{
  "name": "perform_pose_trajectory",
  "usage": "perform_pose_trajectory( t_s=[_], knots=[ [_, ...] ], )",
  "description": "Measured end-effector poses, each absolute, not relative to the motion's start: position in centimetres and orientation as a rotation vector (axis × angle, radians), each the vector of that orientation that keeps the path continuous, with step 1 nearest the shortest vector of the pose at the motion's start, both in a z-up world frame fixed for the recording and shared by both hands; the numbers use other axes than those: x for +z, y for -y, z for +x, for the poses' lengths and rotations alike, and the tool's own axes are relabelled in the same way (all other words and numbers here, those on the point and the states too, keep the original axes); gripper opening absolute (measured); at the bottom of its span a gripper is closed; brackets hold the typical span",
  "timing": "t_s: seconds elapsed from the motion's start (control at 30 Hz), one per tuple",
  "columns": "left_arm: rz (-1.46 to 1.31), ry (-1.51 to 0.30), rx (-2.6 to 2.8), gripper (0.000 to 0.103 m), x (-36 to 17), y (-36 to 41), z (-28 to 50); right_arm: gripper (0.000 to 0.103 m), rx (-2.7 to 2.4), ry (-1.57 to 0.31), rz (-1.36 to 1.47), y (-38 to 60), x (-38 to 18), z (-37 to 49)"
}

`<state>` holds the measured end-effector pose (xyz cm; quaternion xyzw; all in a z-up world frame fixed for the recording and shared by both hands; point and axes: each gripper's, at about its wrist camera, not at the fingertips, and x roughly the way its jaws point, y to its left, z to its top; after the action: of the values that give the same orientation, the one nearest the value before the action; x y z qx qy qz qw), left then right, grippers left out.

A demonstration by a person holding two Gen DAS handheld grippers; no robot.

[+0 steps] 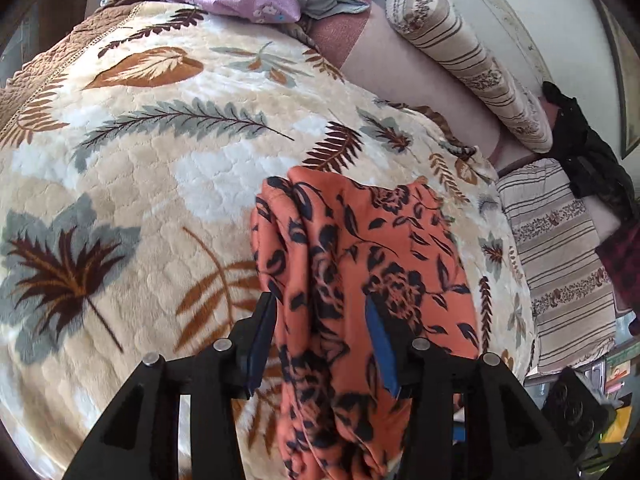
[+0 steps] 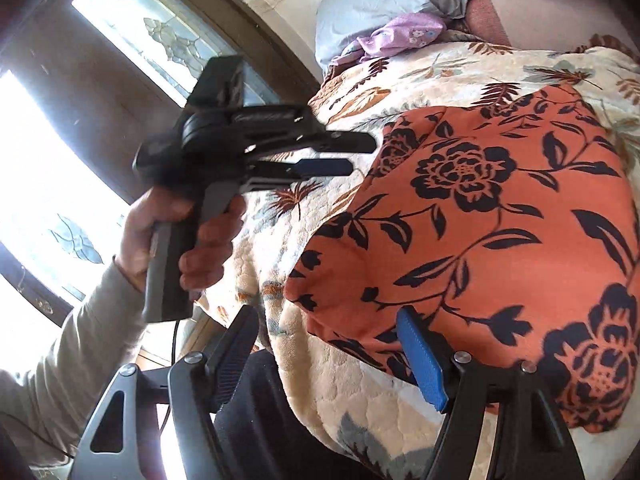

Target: Fold small clothes

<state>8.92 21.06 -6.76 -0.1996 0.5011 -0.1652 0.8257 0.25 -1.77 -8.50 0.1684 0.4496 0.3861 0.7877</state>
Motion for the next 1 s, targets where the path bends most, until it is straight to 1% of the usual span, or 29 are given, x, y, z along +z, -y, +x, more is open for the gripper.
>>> perform_pose_trajectory(
  t_s=[0.1,0.17,0.23,0.37,0.47,0.53,0.57,0.8,0.87,0.9,1.0],
  knots=[
    [-0.427,-1.061,-0.338,0.047,-6.3,-19.9,5.2,0.075,0.784,-0.95,0.442,5.3,-8.1,-0.1],
    [-0.443,-1.098,-0.29,0.047,-7.3,-19.3,3.6,0.075,0.75,-0.944,0.483,7.3,-8.3,-0.2],
    [-0.445,-1.111,-0.247,0.043,-8.2,-18.9,2.5,0.075,0.72,-0.941,0.515,9.3,-8.0,-0.4],
    [-0.455,-1.078,-0.269,0.042,-7.7,-17.9,0.8,0.075,0.68,-0.937,0.565,12.4,-7.9,-0.8],
    [-0.428,-1.098,-0.253,0.041,-7.9,-17.3,1.0,0.075,0.672,-0.935,0.59,13.2,-8.4,-1.3],
    [-0.409,-1.103,-0.232,0.026,-7.9,-17.3,1.0,0.075,0.673,-0.93,0.599,13.3,-8.6,-1.4],
    [-0.4,-1.097,-0.225,0.025,-7.6,-17.2,0.9,0.075,0.675,-0.927,0.599,13.5,-8.5,-1.6],
    [-0.331,-1.048,-0.199,0.028,-6.0,-16.5,0.0,0.075,0.663,-0.946,0.616,14.0,-9.3,-1.8],
    [-0.325,-1.032,-0.202,0.033,-5.8,-16.3,0.0,0.075,0.663,-0.947,0.611,14.0,-9.3,-2.0],
    [-0.325,-1.031,-0.209,0.038,-5.9,-16.2,0.2,0.075,0.663,-0.947,0.609,14.0,-9.3,-2.0],
    [-0.333,-1.08,-0.192,0.037,-7.4,-16.0,1.0,0.075,0.662,-0.952,0.61,13.9,-9.4,-1.9]
  ],
)
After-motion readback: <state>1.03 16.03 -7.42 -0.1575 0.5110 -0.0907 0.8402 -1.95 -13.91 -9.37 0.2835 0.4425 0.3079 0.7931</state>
